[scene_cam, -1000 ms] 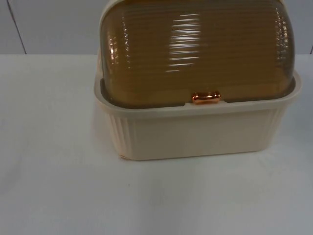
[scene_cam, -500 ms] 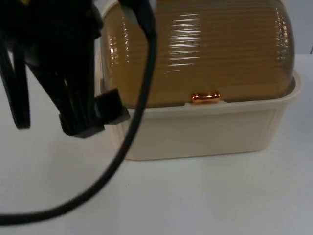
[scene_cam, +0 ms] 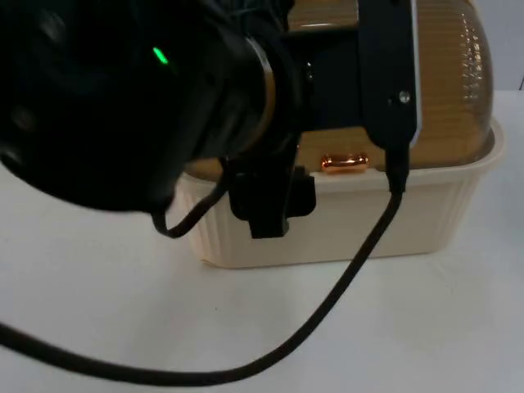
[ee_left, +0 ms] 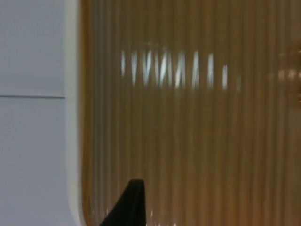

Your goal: Open the box lid with the left hand, place the block into the box with the right hand, then close the box lid with the left hand.

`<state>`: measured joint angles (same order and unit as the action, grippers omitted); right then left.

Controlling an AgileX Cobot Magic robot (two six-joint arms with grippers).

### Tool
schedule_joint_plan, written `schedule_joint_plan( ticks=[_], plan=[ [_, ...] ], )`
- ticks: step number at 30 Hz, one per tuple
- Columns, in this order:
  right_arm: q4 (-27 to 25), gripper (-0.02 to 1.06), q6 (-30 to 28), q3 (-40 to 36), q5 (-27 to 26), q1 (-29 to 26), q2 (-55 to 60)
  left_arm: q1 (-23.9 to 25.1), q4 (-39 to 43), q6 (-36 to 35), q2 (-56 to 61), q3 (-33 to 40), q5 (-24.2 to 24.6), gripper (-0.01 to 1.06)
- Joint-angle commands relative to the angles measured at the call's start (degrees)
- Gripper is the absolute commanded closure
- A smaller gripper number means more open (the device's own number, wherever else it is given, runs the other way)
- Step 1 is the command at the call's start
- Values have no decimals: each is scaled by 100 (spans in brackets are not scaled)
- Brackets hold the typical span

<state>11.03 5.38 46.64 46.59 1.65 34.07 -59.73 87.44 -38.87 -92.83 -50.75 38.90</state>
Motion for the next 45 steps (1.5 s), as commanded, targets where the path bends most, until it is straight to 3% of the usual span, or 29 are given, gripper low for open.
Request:
schedule_joint_plan(
  ticks=[1,7,12,15,16,25,31,34,39,42,45],
  plan=[
    [160,0,0,41,-57,23,10,-32,519,-675,-137,-36,241,3],
    [289,0,16,41,-57,23,10,-98,1251,-1859,-440,31,317,7],
    [412,0,122,41,-57,23,10,-378,1251,-2143,-560,47,356,16],
    [426,0,169,41,-57,23,10,-567,1251,-2252,-732,47,261,29],
    [426,0,169,41,-57,23,10,-567,1251,-2252,-732,47,261,29],
    [415,0,169,41,-57,23,10,-554,1251,-2304,-1337,2,342,83],
    [415,0,191,41,-57,23,10,-554,1251,-2315,-1347,-203,142,100],
    [415,0,191,41,-57,23,10,-554,1251,-2505,-1347,-375,-24,105],
    [415,0,191,41,-57,23,10,-468,1251,-2648,-1424,-668,-216,105],
    [415,0,191,41,-57,23,10,-160,1251,-2607,-1475,-831,-759,105],
    [425,0,189,41,-57,23,10,-56,1251,-2499,-1489,-835,-784,105]
  ],
)
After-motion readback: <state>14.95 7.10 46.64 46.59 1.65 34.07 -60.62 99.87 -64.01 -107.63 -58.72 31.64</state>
